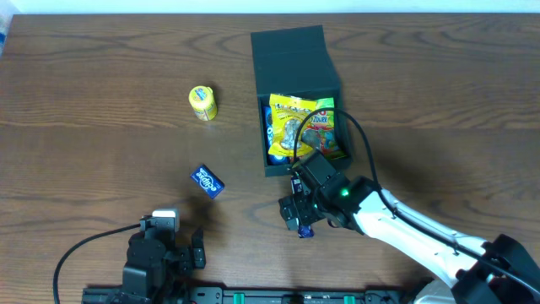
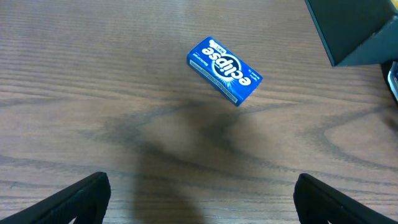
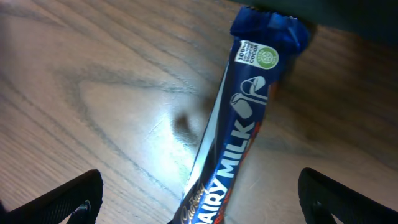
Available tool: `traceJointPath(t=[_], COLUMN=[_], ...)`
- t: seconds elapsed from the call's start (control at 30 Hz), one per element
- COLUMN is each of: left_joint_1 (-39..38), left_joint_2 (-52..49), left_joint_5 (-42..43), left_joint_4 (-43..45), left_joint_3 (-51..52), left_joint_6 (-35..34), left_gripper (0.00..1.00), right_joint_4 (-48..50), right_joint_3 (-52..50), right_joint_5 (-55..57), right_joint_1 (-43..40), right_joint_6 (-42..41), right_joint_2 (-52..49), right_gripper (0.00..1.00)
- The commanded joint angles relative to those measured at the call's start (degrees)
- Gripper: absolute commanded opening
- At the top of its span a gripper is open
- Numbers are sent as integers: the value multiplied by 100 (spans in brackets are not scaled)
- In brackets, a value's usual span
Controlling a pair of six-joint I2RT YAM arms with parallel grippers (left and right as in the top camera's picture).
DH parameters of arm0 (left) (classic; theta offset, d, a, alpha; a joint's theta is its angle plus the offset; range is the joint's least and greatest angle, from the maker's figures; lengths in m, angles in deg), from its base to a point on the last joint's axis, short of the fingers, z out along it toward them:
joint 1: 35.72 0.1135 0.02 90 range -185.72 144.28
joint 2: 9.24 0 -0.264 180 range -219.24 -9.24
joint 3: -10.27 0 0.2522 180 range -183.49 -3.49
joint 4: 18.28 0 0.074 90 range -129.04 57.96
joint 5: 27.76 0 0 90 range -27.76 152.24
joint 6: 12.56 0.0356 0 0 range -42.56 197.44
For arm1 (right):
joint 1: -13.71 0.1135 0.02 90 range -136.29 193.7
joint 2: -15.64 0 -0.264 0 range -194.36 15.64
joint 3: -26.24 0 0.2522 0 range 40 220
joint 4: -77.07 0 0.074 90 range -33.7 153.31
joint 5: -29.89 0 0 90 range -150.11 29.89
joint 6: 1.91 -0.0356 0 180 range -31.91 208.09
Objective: Pack container
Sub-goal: 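Lower the right gripper and grasp the Dairy Milk bar's top end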
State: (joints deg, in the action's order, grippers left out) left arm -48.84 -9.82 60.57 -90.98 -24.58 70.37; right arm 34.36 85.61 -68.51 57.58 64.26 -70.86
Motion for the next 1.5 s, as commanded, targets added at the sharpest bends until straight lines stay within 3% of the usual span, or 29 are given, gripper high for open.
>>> traceJointPath(t=[0.0, 0.4, 1.2, 1.47], left_joint_1=[35, 35, 35, 35], left_joint_2=[37, 37, 37, 37], left_joint_5=[-149, -149, -149, -151], left_joint_4=[-378, -378, -378, -378], left_joint_3=[72, 72, 72, 72], left_joint_6=[-66, -66, -66, -66], left_gripper=[95, 95, 96, 95], right_joint_4=[-17, 4, 94, 92], right_joint_3=[-74, -83, -83, -83], right_joint_5=[313, 671, 693, 691], right_joint_1=[-31, -31, -31, -31], right_joint_6=[4, -896, -1259, -1261], right_joint_2=[-4, -304, -555, -555], right_gripper=[99, 99, 95, 72])
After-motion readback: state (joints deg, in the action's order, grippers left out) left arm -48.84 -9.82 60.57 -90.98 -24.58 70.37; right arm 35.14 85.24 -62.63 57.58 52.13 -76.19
